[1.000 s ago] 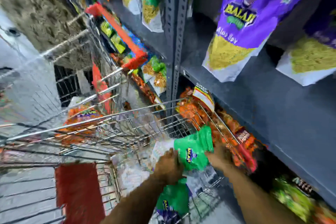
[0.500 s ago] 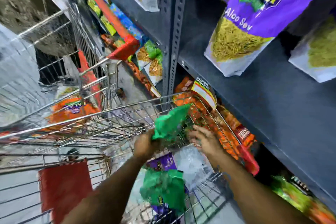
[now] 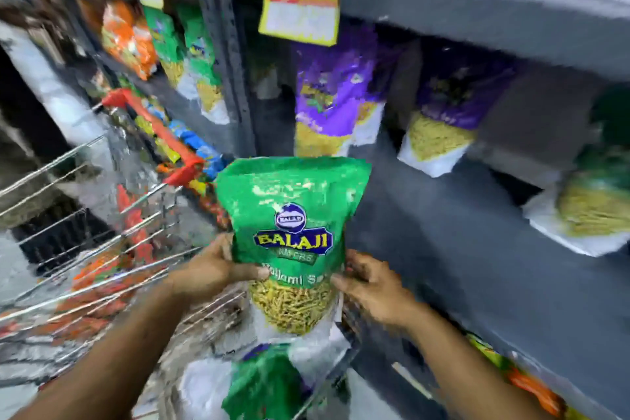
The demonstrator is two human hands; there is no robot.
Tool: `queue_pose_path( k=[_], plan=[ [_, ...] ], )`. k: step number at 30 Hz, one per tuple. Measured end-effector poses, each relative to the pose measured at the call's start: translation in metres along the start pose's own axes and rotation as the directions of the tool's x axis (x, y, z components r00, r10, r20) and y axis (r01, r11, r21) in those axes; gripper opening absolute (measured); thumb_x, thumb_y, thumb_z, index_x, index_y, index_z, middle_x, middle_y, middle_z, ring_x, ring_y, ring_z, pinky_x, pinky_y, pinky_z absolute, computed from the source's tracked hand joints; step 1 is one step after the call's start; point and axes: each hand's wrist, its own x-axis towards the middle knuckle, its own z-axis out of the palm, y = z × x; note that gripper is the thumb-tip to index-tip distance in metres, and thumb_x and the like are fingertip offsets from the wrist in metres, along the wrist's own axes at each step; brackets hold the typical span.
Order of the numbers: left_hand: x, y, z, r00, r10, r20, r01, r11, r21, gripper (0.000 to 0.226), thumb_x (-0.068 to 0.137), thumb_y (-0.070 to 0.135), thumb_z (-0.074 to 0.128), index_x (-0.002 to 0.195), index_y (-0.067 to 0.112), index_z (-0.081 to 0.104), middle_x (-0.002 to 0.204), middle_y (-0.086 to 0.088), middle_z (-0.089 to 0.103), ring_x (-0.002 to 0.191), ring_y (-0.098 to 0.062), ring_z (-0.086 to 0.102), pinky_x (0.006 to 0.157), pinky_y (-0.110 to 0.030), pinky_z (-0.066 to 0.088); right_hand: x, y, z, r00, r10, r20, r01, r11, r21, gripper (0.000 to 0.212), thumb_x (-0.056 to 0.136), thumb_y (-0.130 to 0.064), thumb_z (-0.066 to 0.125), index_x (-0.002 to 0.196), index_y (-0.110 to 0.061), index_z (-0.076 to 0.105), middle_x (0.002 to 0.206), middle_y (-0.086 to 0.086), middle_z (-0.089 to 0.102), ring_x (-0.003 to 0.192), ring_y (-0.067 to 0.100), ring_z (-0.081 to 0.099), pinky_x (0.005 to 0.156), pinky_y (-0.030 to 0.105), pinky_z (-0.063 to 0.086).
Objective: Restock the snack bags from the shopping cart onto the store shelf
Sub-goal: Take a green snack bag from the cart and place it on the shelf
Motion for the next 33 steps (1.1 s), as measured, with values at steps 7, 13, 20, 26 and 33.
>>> queue_pose_path(
  k=[7,13,20,26,33],
  plan=[
    [0.061,0.063,0.157,0.98,0.193,0.048,-0.195,0.98,0.044,0.032,0.059,0.006,0.081,0.087,0.012,0.068,0.076,-0.006,0.076,0.069,-0.025,0.068,0.061,-0.033,0.057,-0.125,-0.039,-0.108,0.851,-0.247,-0.463,0.244,0.967,-0.066,0.01,0.083,0.002,0.059,0.082,-0.007,0.061,0.065,-0.002,0.063,0.063,-0.005,0.05,0.062,0.01,0.042],
    [0.1,0.029,0.343,0.906,0.247,0.345,-0.201,0.966,-0.163,0.04,0.063,0.005,0.075,0.1,0.012,0.064,0.094,-0.001,0.074,0.092,-0.02,0.064,0.087,-0.032,0.054,-0.24,0.008,-0.192,0.578,-0.236,-0.781,0.283,0.956,-0.08,0.023,0.089,0.005,0.048,0.108,-0.002,0.059,0.089,-0.001,0.065,0.074,-0.009,0.058,0.072,0.01,0.047],
    [0.104,0.015,0.489,0.865,0.136,0.482,-0.071,0.986,-0.151,0.035,0.083,-0.008,0.061,0.106,0.019,0.059,0.096,0.003,0.073,0.093,-0.013,0.066,0.085,-0.027,0.055,-0.334,0.058,-0.262,0.407,-0.13,-0.904,0.318,0.948,0.007,0.028,0.094,-0.011,0.043,0.119,-0.011,0.056,0.115,0.004,0.067,0.103,0.014,0.062,0.077,0.018,0.052],
    [0.1,0.012,0.523,0.87,0.097,0.484,-0.031,0.989,-0.142,0.035,0.086,-0.004,0.058,0.115,0.015,0.054,0.107,-0.005,0.069,0.1,-0.014,0.064,0.089,-0.03,0.053,-0.36,0.06,-0.283,0.45,-0.157,-0.879,0.336,0.942,0.004,0.031,0.096,-0.011,0.04,0.123,-0.015,0.054,0.116,-0.005,0.067,0.106,0.009,0.063,0.075,0.015,0.051],
    [0.095,0.012,0.53,0.881,0.09,0.464,-0.022,0.989,-0.149,0.035,0.087,-0.002,0.058,0.116,0.018,0.054,0.112,-0.007,0.067,0.107,-0.018,0.062,0.096,-0.038,0.05,-0.359,0.067,-0.295,0.46,-0.142,-0.876,0.369,0.928,0.044,0.032,0.095,-0.013,0.041,0.125,-0.016,0.053,0.122,-0.001,0.065,0.111,0.014,0.061,0.078,0.019,0.053]
  ],
)
